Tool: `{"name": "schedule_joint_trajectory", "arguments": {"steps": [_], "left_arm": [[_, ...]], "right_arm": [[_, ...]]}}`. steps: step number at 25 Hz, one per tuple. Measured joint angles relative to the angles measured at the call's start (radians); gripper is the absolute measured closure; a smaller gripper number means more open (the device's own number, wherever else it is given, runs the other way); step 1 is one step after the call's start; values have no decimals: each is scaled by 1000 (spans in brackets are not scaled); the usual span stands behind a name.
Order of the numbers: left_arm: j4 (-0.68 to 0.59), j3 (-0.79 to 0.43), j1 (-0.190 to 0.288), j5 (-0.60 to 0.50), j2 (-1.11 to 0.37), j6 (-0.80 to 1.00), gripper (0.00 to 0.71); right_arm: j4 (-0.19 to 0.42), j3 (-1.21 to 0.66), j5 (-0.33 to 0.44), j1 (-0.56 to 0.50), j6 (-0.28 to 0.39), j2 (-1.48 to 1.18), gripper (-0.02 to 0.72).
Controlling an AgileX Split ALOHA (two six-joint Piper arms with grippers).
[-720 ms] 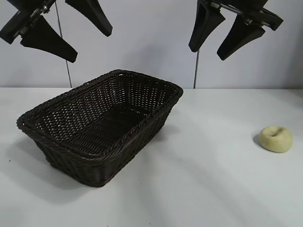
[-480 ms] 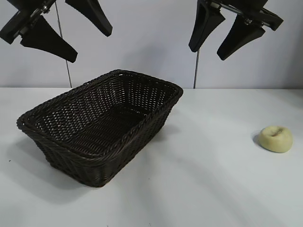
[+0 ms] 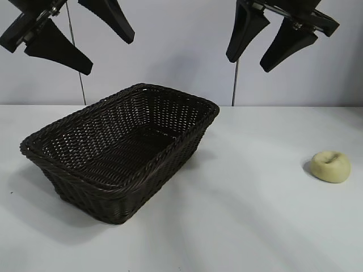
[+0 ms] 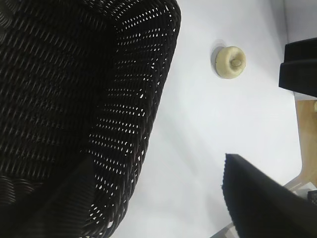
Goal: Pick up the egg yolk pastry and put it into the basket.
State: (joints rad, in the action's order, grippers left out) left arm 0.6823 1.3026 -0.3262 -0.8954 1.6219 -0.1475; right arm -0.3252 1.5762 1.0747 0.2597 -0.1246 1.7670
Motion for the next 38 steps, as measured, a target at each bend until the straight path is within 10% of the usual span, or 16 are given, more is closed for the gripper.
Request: {"name": "schedule_joint_trajectory", "arguments": {"steps": [25,38], "left_arm": [[3,0,0,79,0,5,184],[-231,0,0,-42,-116,466,184]], "right_arm": [[0,0,0,0,0,0,249],[0,0,0,0,0,0,249]]}}
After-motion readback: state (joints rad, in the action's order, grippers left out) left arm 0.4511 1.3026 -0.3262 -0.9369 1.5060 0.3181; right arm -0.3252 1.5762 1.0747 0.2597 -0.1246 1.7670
